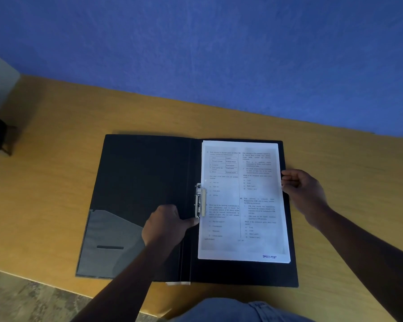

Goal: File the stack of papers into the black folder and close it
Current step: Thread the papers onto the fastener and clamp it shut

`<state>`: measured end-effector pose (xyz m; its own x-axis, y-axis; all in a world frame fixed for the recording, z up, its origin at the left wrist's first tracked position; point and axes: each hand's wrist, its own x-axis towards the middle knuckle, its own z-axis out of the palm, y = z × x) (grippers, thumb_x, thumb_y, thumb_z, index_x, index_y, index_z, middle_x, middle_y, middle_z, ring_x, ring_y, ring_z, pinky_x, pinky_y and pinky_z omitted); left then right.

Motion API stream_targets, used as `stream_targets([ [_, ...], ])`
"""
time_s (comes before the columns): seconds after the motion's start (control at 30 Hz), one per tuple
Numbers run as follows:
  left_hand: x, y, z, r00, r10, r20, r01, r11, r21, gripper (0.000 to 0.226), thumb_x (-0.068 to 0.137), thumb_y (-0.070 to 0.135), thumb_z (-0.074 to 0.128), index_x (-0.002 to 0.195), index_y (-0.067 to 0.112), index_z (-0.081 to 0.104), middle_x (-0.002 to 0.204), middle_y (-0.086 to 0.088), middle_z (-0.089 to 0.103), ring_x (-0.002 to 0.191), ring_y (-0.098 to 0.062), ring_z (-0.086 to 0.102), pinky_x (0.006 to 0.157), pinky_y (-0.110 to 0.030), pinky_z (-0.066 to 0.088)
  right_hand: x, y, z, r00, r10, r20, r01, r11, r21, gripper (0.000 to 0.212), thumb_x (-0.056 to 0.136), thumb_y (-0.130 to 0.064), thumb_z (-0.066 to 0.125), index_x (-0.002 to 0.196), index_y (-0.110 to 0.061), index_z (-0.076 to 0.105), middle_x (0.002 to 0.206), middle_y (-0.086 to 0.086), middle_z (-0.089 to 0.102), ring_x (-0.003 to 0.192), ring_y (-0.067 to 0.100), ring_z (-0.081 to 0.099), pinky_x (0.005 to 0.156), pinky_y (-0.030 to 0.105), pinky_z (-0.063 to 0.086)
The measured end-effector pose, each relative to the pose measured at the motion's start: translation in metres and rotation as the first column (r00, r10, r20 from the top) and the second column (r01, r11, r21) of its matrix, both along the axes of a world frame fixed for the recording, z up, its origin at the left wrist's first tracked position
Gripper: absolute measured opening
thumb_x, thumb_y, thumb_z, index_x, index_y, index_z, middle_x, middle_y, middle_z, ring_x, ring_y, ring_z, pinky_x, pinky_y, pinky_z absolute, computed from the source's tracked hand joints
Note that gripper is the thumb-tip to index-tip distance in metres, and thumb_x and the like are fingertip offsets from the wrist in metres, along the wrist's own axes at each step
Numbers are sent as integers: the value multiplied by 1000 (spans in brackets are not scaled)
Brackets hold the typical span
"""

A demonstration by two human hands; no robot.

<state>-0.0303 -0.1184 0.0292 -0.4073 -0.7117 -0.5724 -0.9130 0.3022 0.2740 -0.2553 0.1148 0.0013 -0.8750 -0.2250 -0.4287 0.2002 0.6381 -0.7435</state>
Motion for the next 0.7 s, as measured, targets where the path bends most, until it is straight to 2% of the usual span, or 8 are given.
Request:
stream_targets([
  [0.1,-3,2,1,1000,-11,2,11,1000,-11,49,66,57,82,64,19,52,67,3,64,66,-18,62,54,-25,39,0,0,1,1000,-4,0,4,1000,6,35,86,-9,65,118,-23,66,99,-8,70,92,9,66,70,23,50],
  [0.23,-3,5,2,1000,-17,-9,17,1000,-13,48,68,54,82,63,20,50,64,4,61,63,-17,59,53,-25,37,1,1,0,1000,-10,-4,10,1000,8,35,85,-8,64,117,-23,67,99,-7,71,92,10,66,75,26,54],
  [0.33,0,5,2,999,-25,-25,25,999,-20,49,69,56,81,62,20,49,62,4,59,62,-17,58,53,-25,37,2,0,2,1000,-12,-4,12,1000,13,35,85,-7,65,117,-22,67,98,-7,70,90,8,65,71,22,50],
  [0.5,6,3,2,997,-55,-47,54,998,-23,51,69,62,77,61,19,50,62,4,61,63,-16,61,52,-25,38,4,-3,5,1000,-22,-5,22,999,31,37,83,-9,66,117,-24,66,97,-7,70,90,11,65,70,25,49],
  [0.6,9,2,3,996,-69,-63,67,997,-41,50,71,62,75,62,19,51,62,4,61,64,-16,61,52,-26,40,5,-4,5,999,-24,24,24,999,22,36,84,-10,66,118,-23,66,98,-7,69,87,10,64,66,24,47],
  [0.7,19,-9,5,990,-18,-142,8,998,-68,45,76,60,73,65,19,55,62,4,62,63,-15,61,53,-28,44,9,-2,8,993,-90,79,93,995,-30,36,88,-12,65,123,-20,65,105,-6,69,93,15,64,69,30,47],
])
